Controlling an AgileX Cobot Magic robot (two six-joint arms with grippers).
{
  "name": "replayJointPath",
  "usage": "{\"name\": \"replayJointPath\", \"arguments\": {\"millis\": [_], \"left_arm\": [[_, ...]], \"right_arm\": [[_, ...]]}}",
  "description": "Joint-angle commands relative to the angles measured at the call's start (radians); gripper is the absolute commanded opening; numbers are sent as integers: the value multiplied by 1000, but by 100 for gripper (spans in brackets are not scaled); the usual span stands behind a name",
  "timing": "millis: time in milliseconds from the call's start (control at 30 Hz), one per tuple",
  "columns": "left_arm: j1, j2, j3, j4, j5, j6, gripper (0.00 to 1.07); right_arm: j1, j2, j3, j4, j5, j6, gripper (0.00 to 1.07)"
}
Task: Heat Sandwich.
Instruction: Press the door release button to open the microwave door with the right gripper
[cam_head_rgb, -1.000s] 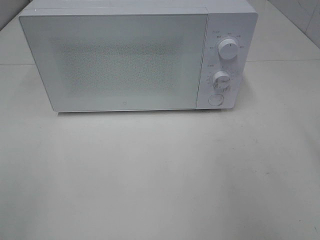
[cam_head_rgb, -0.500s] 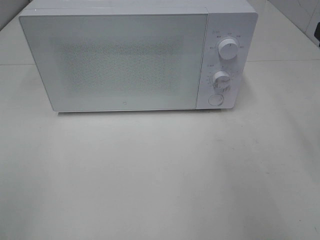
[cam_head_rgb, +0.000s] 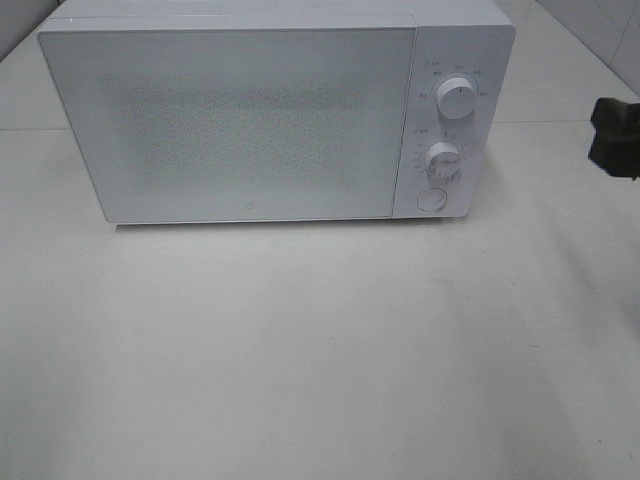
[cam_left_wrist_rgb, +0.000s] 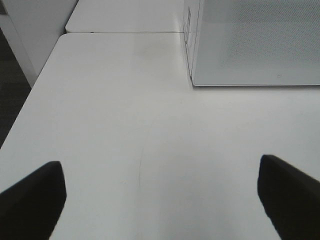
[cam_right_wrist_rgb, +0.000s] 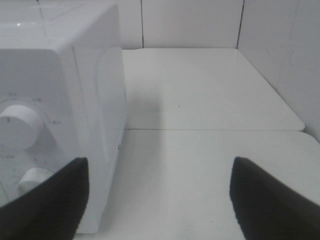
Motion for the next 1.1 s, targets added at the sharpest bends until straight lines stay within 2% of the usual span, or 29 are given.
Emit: {"name": "replayJointPath", "arguments": {"millis": [33,133,267,333,400,433,567,867,1100], "left_arm": [[3,-22,3,-8,-5,-7,98],[3,-22,3,-8,-5,-7,98],[3,-22,3,-8,-5,-7,98],[3,-22,3,-8,-5,-7,98],[3,-22,3,-8,-5,-7,98],[3,-22,3,-8,-5,-7,98],[3,-22,3,-8,-5,-7,98],[3,-22,3,-8,-5,-7,98],[3,-22,3,-8,-5,-7,98]], "right_arm": [[88,49,17,114,-91,-89,76],[138,80,21,174,-126,-117,76],[294,172,21,303,-219,-160,76],[315,185,21,319,-235,-163,76],[383,236,21,371,-276,-163,76],[383,236,21,371,-276,-163,76],[486,316,21,455,-340,-167,76],[610,422,21,595,-396,-164,76],[664,462,20,645,-411,-161,76]]}}
